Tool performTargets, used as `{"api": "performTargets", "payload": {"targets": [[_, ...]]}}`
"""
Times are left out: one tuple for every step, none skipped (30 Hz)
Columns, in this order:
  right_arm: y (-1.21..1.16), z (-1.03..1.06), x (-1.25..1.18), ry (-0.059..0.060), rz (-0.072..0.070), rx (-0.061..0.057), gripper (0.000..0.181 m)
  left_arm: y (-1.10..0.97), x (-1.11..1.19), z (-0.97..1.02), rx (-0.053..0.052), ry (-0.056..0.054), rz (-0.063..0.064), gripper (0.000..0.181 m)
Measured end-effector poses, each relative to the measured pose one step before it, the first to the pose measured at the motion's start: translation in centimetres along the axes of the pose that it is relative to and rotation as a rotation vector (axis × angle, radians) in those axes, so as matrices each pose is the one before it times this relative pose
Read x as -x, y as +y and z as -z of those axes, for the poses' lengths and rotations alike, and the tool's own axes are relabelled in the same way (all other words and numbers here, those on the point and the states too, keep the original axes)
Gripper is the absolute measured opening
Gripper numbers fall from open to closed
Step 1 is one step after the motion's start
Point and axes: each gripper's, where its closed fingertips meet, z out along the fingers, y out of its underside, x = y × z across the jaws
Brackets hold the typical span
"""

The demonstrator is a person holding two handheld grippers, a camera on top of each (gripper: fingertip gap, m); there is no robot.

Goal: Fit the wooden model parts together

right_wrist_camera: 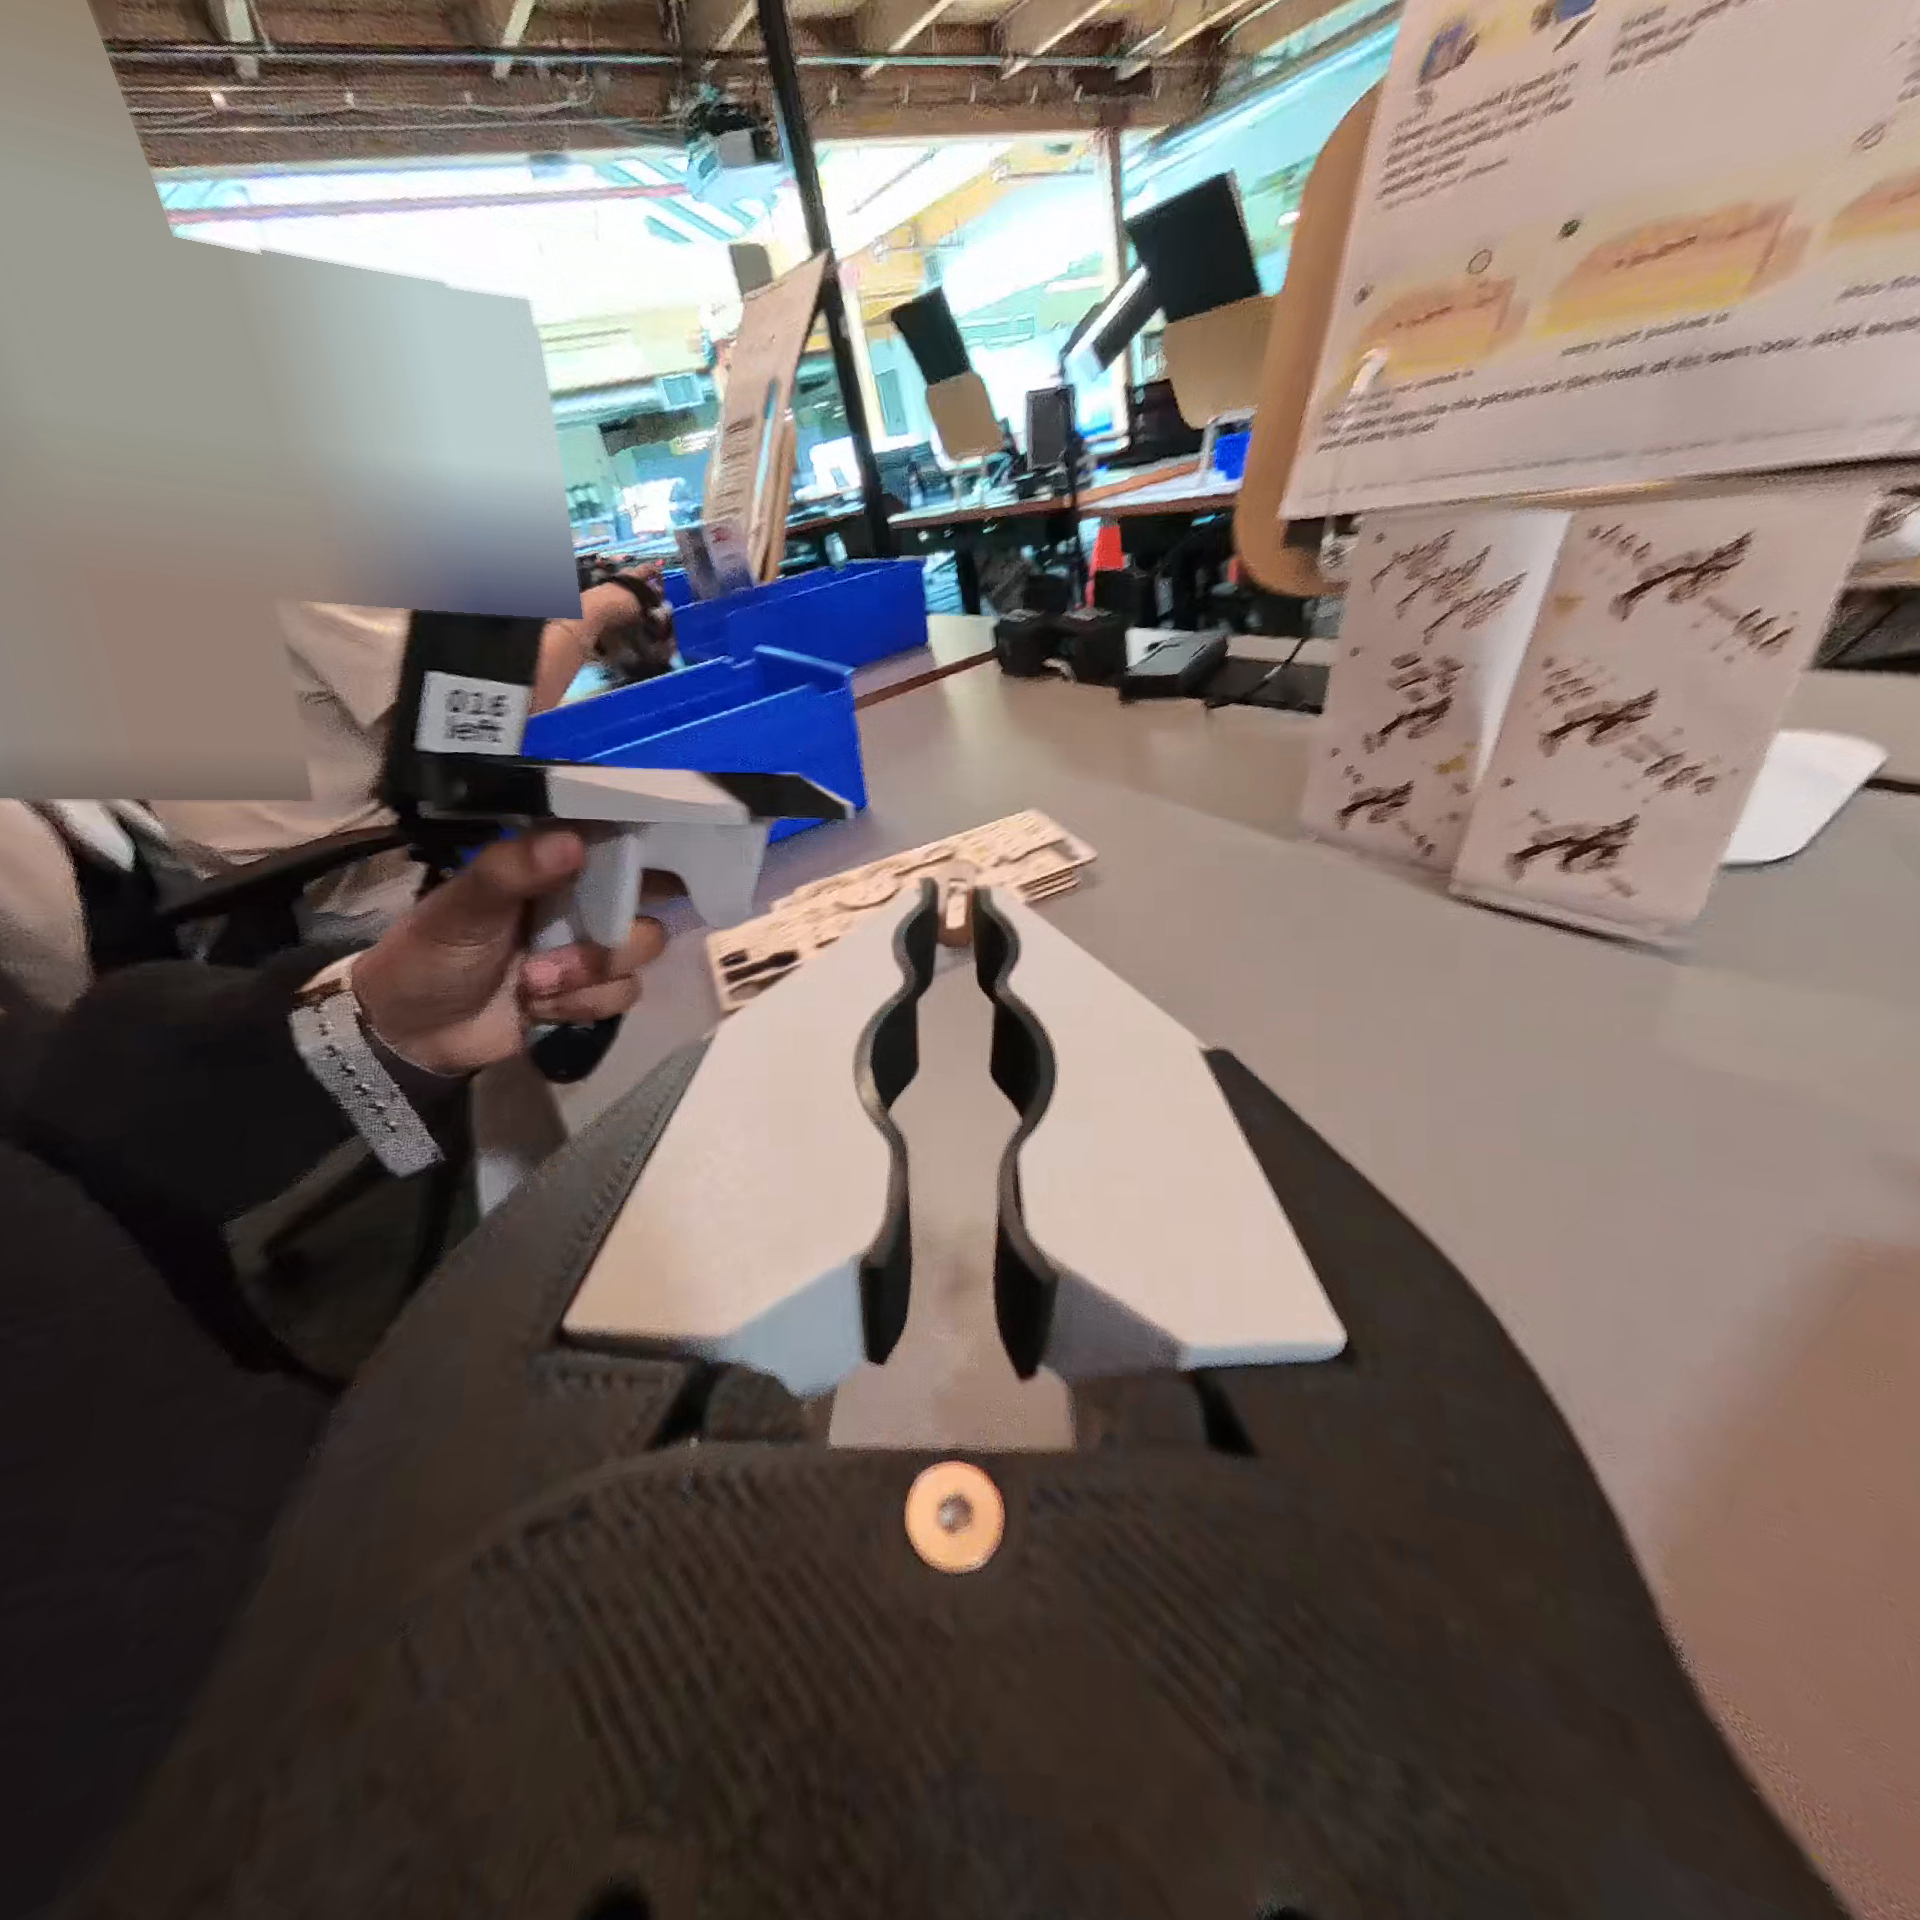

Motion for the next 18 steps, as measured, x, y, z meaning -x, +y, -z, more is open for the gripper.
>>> {"api": "performTargets", "payload": {"targets": [[0.564, 0.092, 0.839, -0.0127, -0.0109, 0.0101, 0.006, 0.792, -1.098, -0.674, 0.0107, 0.0476, 0.0345, 0.037], [0.557, 0.014, 0.601, -0.0051, -0.0047, 0.0168, 0.006, 0.742, -0.646, -0.63, 0.0096, 0.0287, 0.0454, 0.021], [0.361, -0.025, 0.514, -0.0051, -0.0077, 0.0064, 0.006, 0.751, -0.317, -0.559, 0.0143, 0.0128, 0.0456, 0.006], [0.068, -0.063, 0.565, -0.0151, -0.021, -0.0104, 0.005, 0.577, -0.541, -0.471, 0.0071, 0.029, 0.0298, 0.0], [-0.059, -0.148, 0.635, -0.0252, -0.0386, -0.019, 0.005, 0.453, -0.787, -0.465, 0.0033, 0.0407, 0.0085, 0.0], [0.001, -0.231, 0.626, -0.0295, -0.0511, -0.0188, 0.005, 0.48, -0.842, -0.47, 0.0118, 0.0398, -0.0052, 0.0], [0.161, -0.275, 0.505, -0.0254, -0.0521, -0.0129, 0.005, 0.382, -0.849, -0.427, 0.0143, 0.038, -0.0121, 0.0], [0.307, -0.273, 0.286, -0.0142, -0.0436, -0.0033, 0.005, 0.122, -0.594, -0.325, 0.001, 0.0196, -0.0122, 0.002], [0.417, -0.251, 0.119, -0.003, -0.029, 0.0058, 0.005, -0.124, -0.523, -0.153, -0.0154, 0.0194, -0.006, 0.007], [0.427, -0.232, 0.053, 0.0011, -0.0109, 0.0109, 0.005, -0.257, -0.443, 0.016, -0.0233, 0.0206, 0.0008, 0.011], [0.34, -0.206, 0.08, -0.0002, 0.0033, 0.0114, 0.005, -0.301, -0.155, 0.112, -0.0243, 0.0063, 0.0032, 0.013], [0.249, -0.178, 0.105, -0.003, 0.0098, 0.0114, 0.005, -0.24, 0.05, 0.203, -0.0151, 0.0, 0.0032, 0.013], [0.202, -0.158, 0.066, -0.0031, 0.0112, 0.011, 0.005, -0.219, -0.122, 0.246, -0.0078, 0.0165, 0.0012, 0.014], [0.136, -0.136, 0.014, 0.0004, 0.0121, 0.0082, 0.005, -0.133, -0.165, 0.252, 0.0006, 0.0222, 0.0036, 0.014], [0.123, -0.12, -0.037, 0.0049, 0.0166, 0.0078, 0.005, 0.073, 0.079, 0.227, 0.0112, 0.0084, 0.0107, 0.013], [0.156, -0.108, -0.06, 0.0093, 0.026, 0.0121, 0.006, 0.184, 0.329, 0.205, 0.0117, -0.0049, 0.019, 0.01], [0.16, -0.126, -0.044, 0.013, 0.0362, 0.0148, 0.005, 0.127, 0.257, 0.186, 0.0036, 0.001, 0.0258, 0.008], [0.111, -0.119, 0.008, 0.0144, 0.0448, 0.0141, 0.005, 0.027, -0.07, 0.135, -0.0044, 0.0233, 0.0324, 0.006]]}}
